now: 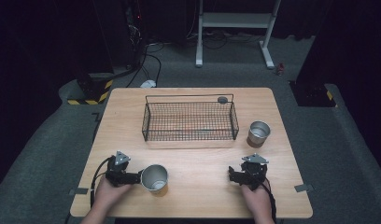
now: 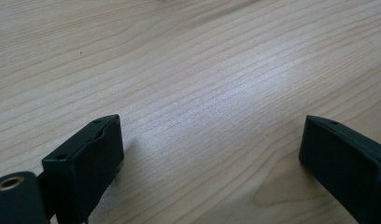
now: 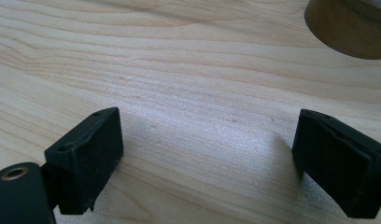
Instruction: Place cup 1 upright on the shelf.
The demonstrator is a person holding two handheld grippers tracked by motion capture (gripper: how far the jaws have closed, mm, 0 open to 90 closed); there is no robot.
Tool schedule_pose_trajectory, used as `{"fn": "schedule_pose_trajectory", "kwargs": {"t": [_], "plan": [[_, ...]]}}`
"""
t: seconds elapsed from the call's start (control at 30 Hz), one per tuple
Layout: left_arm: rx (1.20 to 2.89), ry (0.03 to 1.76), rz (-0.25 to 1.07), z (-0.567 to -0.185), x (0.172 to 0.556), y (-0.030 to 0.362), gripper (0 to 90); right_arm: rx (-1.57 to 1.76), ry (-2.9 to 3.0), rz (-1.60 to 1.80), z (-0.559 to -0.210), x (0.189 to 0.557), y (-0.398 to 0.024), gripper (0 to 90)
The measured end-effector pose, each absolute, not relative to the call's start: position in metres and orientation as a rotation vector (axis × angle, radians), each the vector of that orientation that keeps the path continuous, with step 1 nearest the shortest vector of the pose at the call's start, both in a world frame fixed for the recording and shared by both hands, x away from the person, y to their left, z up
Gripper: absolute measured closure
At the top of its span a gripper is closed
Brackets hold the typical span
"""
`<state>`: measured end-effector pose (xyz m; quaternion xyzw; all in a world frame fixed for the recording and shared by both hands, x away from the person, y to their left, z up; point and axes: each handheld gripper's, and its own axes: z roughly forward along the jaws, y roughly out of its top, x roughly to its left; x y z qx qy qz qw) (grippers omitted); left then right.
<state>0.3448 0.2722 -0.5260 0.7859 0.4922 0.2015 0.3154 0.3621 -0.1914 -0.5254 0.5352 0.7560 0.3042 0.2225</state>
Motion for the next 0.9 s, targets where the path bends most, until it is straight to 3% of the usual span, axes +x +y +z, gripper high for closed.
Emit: {"fn": "schedule_pose_trajectory", "kwargs": {"t": [0.9], "plan": [[1.906,1.198,0.535,-0.495,0.331,0.284,9.3,1.477,2.089,0.841,-0.525,0.362,-0.191,8.7]]}}
